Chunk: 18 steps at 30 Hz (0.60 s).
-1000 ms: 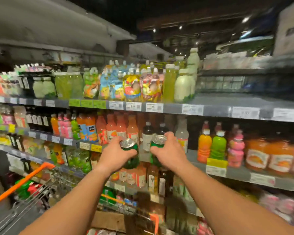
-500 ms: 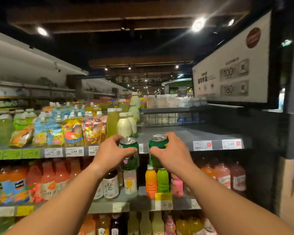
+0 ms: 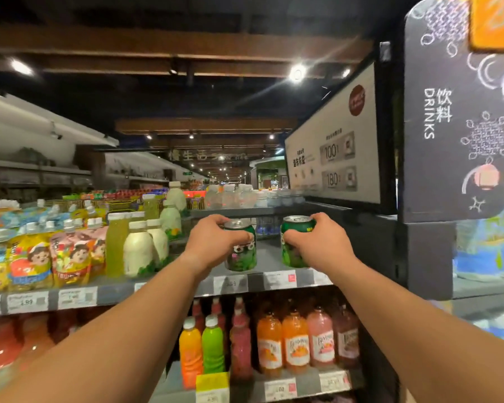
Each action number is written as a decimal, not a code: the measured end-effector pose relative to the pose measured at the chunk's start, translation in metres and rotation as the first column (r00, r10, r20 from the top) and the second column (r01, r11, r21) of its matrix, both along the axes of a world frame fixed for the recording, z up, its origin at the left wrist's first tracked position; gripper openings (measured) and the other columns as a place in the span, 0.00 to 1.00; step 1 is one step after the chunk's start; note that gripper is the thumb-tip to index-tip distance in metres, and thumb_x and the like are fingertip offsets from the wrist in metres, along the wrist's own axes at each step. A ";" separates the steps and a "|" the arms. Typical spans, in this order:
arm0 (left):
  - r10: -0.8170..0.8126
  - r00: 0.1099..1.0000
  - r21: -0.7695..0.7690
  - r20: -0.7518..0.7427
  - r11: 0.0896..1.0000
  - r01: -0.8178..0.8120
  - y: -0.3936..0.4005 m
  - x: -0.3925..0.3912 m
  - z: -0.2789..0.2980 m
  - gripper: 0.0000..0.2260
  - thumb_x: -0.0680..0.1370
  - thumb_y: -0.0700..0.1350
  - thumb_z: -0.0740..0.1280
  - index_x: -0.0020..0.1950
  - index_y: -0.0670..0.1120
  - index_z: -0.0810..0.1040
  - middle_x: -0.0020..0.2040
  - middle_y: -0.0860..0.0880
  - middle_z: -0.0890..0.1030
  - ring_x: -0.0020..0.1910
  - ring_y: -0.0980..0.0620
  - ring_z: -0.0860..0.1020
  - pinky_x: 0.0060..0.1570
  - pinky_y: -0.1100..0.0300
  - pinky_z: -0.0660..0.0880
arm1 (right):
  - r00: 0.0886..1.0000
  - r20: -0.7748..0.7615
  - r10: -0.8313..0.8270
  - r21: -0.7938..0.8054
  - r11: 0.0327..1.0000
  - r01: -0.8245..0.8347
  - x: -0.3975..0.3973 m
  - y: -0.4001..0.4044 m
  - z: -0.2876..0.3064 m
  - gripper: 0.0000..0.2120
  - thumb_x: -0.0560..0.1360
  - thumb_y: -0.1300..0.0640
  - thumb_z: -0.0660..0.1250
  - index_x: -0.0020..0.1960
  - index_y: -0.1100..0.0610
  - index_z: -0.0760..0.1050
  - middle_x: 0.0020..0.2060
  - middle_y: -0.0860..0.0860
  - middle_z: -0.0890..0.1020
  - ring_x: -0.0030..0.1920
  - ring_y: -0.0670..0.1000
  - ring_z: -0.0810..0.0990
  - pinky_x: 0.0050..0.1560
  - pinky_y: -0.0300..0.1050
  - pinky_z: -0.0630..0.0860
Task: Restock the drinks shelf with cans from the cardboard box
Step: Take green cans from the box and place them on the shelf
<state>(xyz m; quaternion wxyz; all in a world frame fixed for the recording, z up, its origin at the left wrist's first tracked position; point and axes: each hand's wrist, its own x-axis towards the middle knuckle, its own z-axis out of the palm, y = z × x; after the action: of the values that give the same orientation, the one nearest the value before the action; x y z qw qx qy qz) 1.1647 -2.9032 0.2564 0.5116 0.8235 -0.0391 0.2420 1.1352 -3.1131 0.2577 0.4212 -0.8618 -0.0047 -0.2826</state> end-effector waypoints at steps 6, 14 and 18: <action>-0.062 0.996 -0.077 -0.070 0.995 0.056 -0.049 0.053 0.008 0.28 0.65 0.48 0.83 0.61 0.47 0.76 0.56 0.47 0.81 0.53 0.47 0.80 0.52 0.52 0.79 | 0.997 -0.055 -0.060 -0.026 0.998 0.059 0.052 -0.044 0.007 0.29 0.66 0.42 0.71 0.62 0.55 0.71 0.46 0.51 0.80 0.45 0.53 0.81 0.46 0.51 0.81; -0.060 0.989 0.022 -0.135 0.998 0.064 -0.082 0.143 0.021 0.18 0.66 0.49 0.82 0.45 0.46 0.77 0.50 0.43 0.82 0.50 0.43 0.82 0.53 0.46 0.82 | 0.976 -0.177 -0.126 -0.073 0.991 0.115 0.134 -0.070 0.006 0.19 0.68 0.45 0.73 0.50 0.54 0.71 0.38 0.50 0.78 0.40 0.51 0.80 0.45 0.50 0.82; -0.058 0.985 0.068 -0.162 0.995 0.070 -0.087 0.192 0.018 0.21 0.63 0.49 0.83 0.46 0.42 0.79 0.48 0.42 0.83 0.49 0.42 0.82 0.53 0.43 0.82 | 0.966 -0.224 -0.126 -0.087 0.990 0.109 0.175 -0.077 0.011 0.15 0.70 0.48 0.74 0.45 0.56 0.72 0.35 0.50 0.77 0.36 0.48 0.77 0.40 0.45 0.78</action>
<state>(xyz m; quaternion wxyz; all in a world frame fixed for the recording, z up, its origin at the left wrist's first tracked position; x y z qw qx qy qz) 1.3571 -2.9897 0.2743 0.4902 0.8567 -0.0332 0.1571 1.3102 -3.1897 0.2686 0.3693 -0.9023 0.0847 -0.2056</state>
